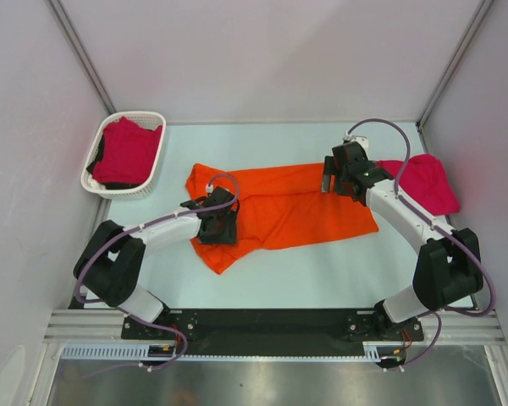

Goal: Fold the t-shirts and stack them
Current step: Grap the side of the flattened tshirt closest away from the robot with both arms

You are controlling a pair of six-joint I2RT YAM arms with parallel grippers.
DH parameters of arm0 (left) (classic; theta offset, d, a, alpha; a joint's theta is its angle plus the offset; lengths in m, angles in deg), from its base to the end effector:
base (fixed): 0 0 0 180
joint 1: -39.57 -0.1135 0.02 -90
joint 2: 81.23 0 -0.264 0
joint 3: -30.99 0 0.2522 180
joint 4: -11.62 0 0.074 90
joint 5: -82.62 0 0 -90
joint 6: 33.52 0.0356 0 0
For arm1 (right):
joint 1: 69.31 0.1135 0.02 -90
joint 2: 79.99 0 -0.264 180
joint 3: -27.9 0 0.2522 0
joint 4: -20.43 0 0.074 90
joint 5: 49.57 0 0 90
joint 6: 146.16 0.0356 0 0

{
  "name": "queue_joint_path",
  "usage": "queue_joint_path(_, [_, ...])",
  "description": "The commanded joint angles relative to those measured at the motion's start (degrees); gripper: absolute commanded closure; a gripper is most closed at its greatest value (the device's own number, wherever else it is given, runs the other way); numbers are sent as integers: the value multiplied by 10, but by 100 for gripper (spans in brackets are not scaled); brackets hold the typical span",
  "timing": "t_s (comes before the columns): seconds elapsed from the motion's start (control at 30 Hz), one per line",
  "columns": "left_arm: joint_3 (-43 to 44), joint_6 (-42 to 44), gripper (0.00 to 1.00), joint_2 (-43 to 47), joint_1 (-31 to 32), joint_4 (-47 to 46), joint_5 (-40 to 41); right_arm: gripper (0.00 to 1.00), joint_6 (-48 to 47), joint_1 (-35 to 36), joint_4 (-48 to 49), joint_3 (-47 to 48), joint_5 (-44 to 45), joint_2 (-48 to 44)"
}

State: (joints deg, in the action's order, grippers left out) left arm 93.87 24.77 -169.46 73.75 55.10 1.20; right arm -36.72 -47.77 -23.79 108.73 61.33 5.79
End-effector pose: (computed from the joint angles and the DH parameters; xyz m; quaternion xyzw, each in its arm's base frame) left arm 0.2340 -0.1525 0.1676 0.0074 0.9803 -0.0379 0.1937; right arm 0.3041 0.1064 0.2739 0.0464 0.9227 -0.0392 0.3808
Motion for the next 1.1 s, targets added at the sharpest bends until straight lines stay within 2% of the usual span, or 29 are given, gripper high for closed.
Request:
queue_joint_path(0.0, [26, -25, 32, 14, 20, 7, 34, 7, -4, 0, 2, 3, -10, -18])
queue_joint_path(0.13, [25, -33, 32, 21, 29, 17, 51, 7, -3, 1, -2, 0, -11, -18])
queue_joint_path(0.23, [25, -31, 41, 25, 30, 18, 52, 7, 1, 0, -13, 2, -8, -16])
queue_joint_path(0.27, [26, -28, 60, 22, 30, 19, 50, 7, 5, 0, -24, 2, -4, -14])
queue_joint_path(0.33, [29, -26, 82, 17, 30, 19, 47, 10, 20, -8, -37, -1, -8, -11])
queue_joint_path(0.37, [30, -26, 98, 14, 30, 20, 45, 12, 25, -11, -47, -5, -13, -7])
queue_joint_path(0.43, [31, -28, 100, 6, 33, 21, 47, 15, 46, -46, -48, -30, -41, -6])
queue_joint_path(0.47, [31, -29, 100, 4, 34, 22, 49, 14, 52, -62, -49, -39, -102, -8])
queue_joint_path(0.53, [27, -34, 100, 7, 36, 22, 51, 10, 60, -110, -47, -69, -167, -14])
queue_joint_path(0.77, [19, -37, 100, 10, 36, 15, 61, 8, 47, -181, -83, -128, -184, -83])
queue_joint_path(0.93, [22, -30, 100, -2, 37, 3, 54, 13, 48, -238, -73, -179, -237, -120])
queue_joint_path(1.07, [25, -28, 100, -8, 37, 0, 52, 15, 50, -275, -66, -200, -263, -115])
